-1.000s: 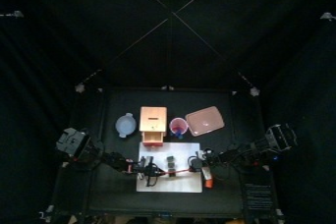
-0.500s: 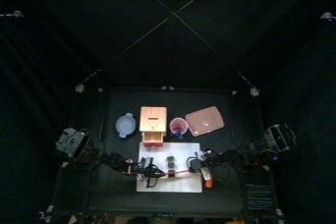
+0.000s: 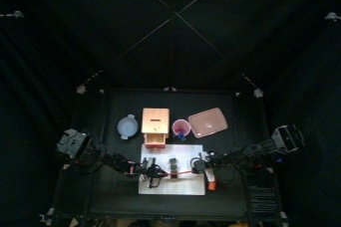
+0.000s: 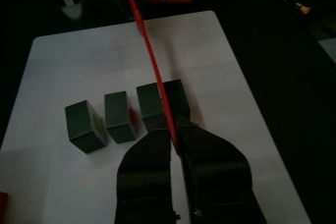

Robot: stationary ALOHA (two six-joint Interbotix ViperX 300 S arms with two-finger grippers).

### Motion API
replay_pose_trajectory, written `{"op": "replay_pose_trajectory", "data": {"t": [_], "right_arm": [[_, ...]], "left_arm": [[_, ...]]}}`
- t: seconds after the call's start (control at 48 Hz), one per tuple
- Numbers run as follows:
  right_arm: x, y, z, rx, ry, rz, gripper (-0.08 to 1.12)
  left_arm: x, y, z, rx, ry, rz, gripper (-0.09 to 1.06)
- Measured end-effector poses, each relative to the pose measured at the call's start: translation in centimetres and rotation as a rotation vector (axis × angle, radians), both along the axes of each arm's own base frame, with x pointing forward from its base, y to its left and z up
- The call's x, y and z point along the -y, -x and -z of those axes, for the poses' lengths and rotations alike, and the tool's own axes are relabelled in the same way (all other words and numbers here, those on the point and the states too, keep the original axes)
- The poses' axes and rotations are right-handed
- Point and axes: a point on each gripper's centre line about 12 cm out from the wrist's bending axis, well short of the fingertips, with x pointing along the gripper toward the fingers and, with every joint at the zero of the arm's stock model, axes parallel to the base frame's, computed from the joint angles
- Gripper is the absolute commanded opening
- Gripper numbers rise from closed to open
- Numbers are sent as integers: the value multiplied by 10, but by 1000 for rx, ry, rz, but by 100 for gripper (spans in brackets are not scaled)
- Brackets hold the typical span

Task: Place sushi on board then cut the sushi with the knife then place the pieces on the plate
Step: Cut the sushi into 4 pieces

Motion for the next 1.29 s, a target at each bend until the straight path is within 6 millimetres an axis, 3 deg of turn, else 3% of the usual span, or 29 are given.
{"op": "replay_pose_trajectory", "data": {"t": [1.292], "right_arm": [[-7, -3, 3, -17, -19, 0, 25]], "left_arm": [[2, 3, 3, -10, -4, 8, 32]]}}
